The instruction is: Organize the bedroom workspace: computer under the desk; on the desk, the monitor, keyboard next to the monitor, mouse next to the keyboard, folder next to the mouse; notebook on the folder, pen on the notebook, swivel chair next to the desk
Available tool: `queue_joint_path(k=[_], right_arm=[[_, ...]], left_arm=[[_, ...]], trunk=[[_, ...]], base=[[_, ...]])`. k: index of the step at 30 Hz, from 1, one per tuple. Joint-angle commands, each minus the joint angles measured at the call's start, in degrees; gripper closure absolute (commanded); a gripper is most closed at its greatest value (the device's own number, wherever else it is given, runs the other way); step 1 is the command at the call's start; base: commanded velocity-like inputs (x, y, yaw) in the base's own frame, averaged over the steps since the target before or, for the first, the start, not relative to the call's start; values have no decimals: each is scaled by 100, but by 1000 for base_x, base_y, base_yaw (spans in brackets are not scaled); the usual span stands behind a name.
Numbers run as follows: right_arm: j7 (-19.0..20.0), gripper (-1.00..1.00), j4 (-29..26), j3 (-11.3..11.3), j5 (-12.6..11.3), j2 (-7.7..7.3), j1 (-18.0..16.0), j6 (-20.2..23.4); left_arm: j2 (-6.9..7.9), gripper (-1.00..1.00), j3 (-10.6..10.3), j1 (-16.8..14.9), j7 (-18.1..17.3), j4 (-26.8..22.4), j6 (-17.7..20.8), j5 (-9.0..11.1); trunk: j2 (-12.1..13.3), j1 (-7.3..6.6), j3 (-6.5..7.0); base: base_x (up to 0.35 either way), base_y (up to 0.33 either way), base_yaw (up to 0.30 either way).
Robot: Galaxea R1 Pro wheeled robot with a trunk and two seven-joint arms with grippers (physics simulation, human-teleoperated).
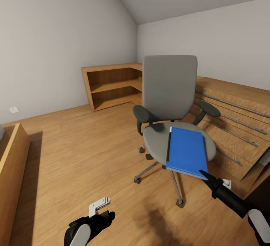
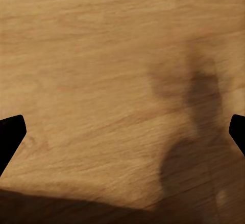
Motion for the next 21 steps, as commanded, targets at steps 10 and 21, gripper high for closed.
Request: queue_joint_path(k=[10, 21], right_arm=[[-1, 100, 3, 15, 36, 0, -3, 8], [-3, 100, -24, 15, 36, -5, -3, -1]], left_arm=[[-8, -100, -38, -4, 59, -10, 3, 50], [-15, -100, -47, -4, 60, -8, 0, -157]], trunk=[[-2, -1, -5], [11, -27, 216]], base=[[0, 0, 0], [0, 0, 0]])
